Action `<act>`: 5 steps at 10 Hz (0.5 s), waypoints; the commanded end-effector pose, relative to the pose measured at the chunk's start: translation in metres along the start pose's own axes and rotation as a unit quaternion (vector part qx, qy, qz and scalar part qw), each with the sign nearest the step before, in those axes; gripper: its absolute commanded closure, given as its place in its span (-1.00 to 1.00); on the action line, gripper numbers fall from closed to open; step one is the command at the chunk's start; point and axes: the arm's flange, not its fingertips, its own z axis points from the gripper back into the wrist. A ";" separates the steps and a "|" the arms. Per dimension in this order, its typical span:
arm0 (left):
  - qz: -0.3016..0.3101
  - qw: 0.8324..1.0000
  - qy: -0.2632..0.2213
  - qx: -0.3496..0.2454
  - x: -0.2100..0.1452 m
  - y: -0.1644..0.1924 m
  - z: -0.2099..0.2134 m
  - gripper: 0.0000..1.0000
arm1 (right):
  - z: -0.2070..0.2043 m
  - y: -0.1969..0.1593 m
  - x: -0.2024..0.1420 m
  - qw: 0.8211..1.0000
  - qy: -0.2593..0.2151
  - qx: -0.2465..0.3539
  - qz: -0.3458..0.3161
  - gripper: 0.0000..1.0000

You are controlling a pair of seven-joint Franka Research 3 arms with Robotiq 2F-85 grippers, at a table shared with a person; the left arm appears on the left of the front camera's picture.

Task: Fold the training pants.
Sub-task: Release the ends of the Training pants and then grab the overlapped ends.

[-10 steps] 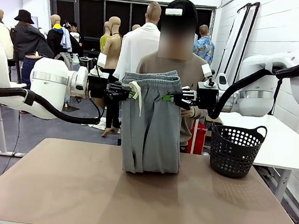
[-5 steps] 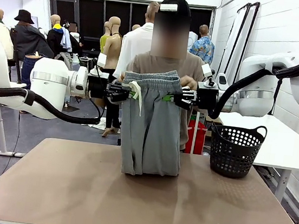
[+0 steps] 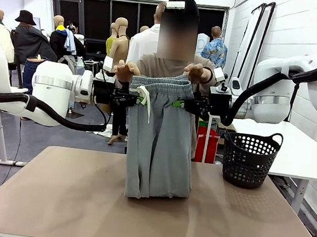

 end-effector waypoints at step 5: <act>0.003 1.000 -0.006 0.003 0.001 -0.002 0.000 1.00 | 0.000 0.000 0.002 1.000 -0.003 0.000 0.001 1.00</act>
